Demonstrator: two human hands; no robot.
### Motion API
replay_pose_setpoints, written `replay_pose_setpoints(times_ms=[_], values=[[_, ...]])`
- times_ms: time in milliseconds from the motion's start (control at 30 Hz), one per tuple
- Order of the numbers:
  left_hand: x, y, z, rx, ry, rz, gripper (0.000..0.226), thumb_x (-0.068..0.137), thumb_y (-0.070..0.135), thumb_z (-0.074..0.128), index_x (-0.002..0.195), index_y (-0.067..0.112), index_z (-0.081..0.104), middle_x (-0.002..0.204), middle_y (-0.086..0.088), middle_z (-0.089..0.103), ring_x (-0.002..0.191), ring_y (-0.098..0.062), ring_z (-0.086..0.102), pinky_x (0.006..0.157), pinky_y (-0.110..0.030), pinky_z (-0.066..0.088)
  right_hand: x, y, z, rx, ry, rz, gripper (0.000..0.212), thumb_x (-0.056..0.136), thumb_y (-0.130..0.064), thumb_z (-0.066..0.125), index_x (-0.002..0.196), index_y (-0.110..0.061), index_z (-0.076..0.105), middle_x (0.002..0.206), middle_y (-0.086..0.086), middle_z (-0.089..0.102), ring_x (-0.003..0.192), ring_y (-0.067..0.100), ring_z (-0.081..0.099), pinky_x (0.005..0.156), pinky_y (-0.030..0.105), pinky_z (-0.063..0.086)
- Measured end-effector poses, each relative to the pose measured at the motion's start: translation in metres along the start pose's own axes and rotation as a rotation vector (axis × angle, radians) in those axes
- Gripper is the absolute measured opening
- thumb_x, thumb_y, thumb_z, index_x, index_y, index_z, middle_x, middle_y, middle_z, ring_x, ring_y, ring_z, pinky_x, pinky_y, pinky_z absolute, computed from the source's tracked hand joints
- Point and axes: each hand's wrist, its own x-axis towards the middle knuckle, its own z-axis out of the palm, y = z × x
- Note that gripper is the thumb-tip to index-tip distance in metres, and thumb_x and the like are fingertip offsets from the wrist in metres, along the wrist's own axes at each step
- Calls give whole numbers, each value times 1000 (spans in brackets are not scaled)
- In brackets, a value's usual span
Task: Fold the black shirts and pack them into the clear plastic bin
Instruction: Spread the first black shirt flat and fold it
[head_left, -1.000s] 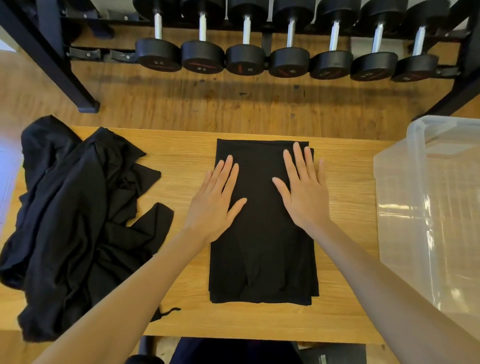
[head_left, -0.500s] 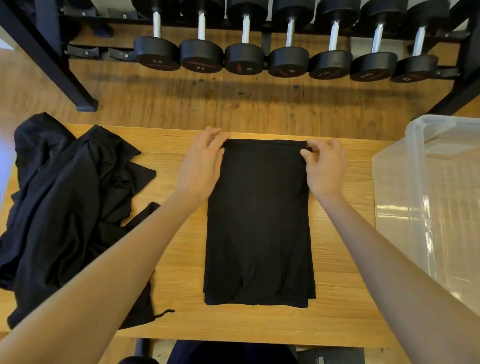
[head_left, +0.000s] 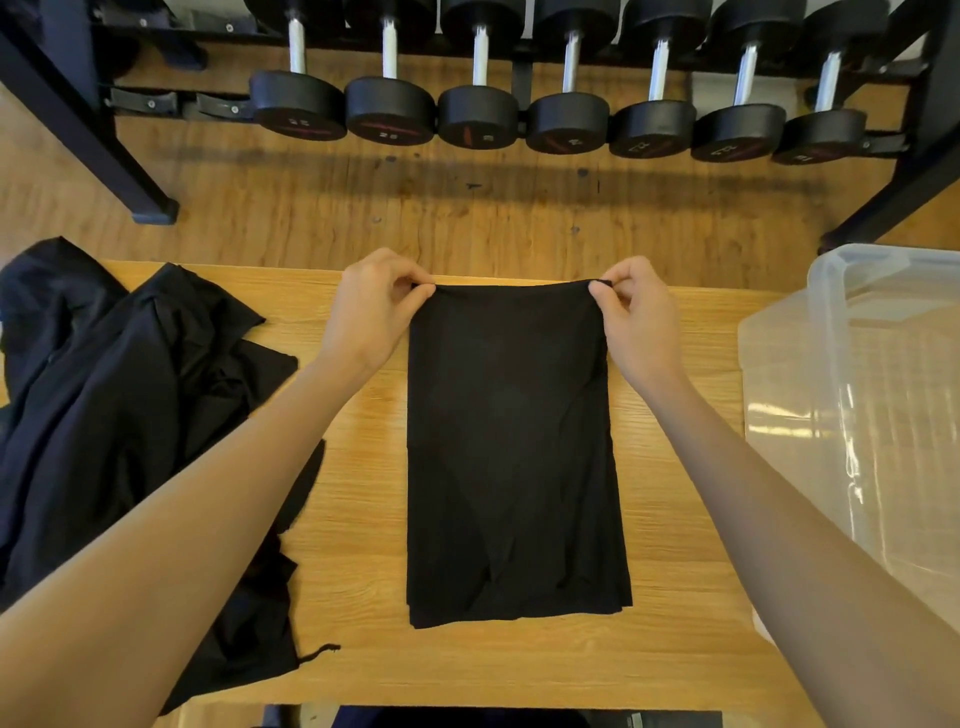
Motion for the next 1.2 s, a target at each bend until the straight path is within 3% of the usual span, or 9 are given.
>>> replay_pose_setpoints(times_ms=[100, 167, 267, 433, 533, 633, 733, 900, 1200], values=[[4, -2, -2, -15, -5, -10, 7, 91, 15, 66, 95, 15, 72, 100, 2, 62, 88, -7, 60, 82, -16, 49, 9, 1, 9, -129, 2, -4, 6, 96, -18, 57, 97, -12, 55, 73, -11, 53, 68, 6, 52, 66, 19, 45], [4, -4, -3, -20, -9, -9, 7, 91, 13, 65, 93, 14, 72, 101, 1, 62, 88, -7, 61, 82, -17, 50, 11, 3, 12, -209, 9, -26, 5, 96, -18, 57, 97, -13, 56, 76, -7, 55, 71, 10, 54, 74, 28, 50], [3, -8, -2, -9, -9, -8, 8, 91, 11, 63, 95, 13, 70, 104, 1, 60, 91, -8, 60, 87, -24, 53, 11, 7, 17, -276, 42, -76, 6, 94, -18, 59, 98, -14, 57, 89, 0, 60, 81, 19, 59, 80, 38, 52], [-14, 2, 3, 46, 40, 12, 26, 97, 11, 55, 121, 14, 62, 130, 1, 51, 120, -10, 50, 100, -20, 39, 0, 9, 19, -446, 167, -188, 26, 94, -22, 59, 118, -13, 57, 120, 8, 55, 107, 24, 54, 89, 31, 41], [-53, 17, 9, 91, -14, 129, 38, 99, 10, 47, 137, 11, 52, 147, -3, 44, 140, -16, 36, 117, -32, 29, -37, 4, 21, -501, 146, -314, 34, 99, -20, 50, 133, -14, 53, 143, 6, 46, 133, 24, 41, 108, 37, 32], [-114, 27, 23, 249, -159, 258, 48, 98, 11, 44, 146, 8, 39, 156, -7, 31, 147, -18, 19, 121, -39, 14, -95, 4, 27, -514, -32, -311, 46, 102, -17, 41, 148, -15, 36, 160, 2, 22, 150, 22, 10, 121, 44, 11], [-163, 24, 37, 328, -269, 296, 51, 104, 24, 34, 152, 10, 25, 162, -4, 15, 150, -16, 8, 122, -34, 7, -147, 15, 32, -590, -163, -311, 50, 105, -24, 35, 153, -20, 23, 163, -1, 9, 150, 19, -2, 122, 46, 6], [-184, 5, 51, 467, -367, 251, 66, 101, 47, 23, 155, 9, 12, 164, -6, 4, 151, -18, 6, 120, -39, 16, -175, 46, 34, -745, -255, -288, 56, 103, -43, 24, 155, -23, 13, 163, 2, 4, 150, 20, -2, 121, 47, 10], [-185, 2, 49, 589, -379, 286, 71, 101, 52, 19, 155, 8, 6, 164, -9, 0, 151, -21, 2, 121, -38, 13, -178, 55, 21, -788, -238, -319, 61, 103, -50, 20, 155, -19, 13, 163, 4, 7, 150, 22, 0, 121, 47, 6]])
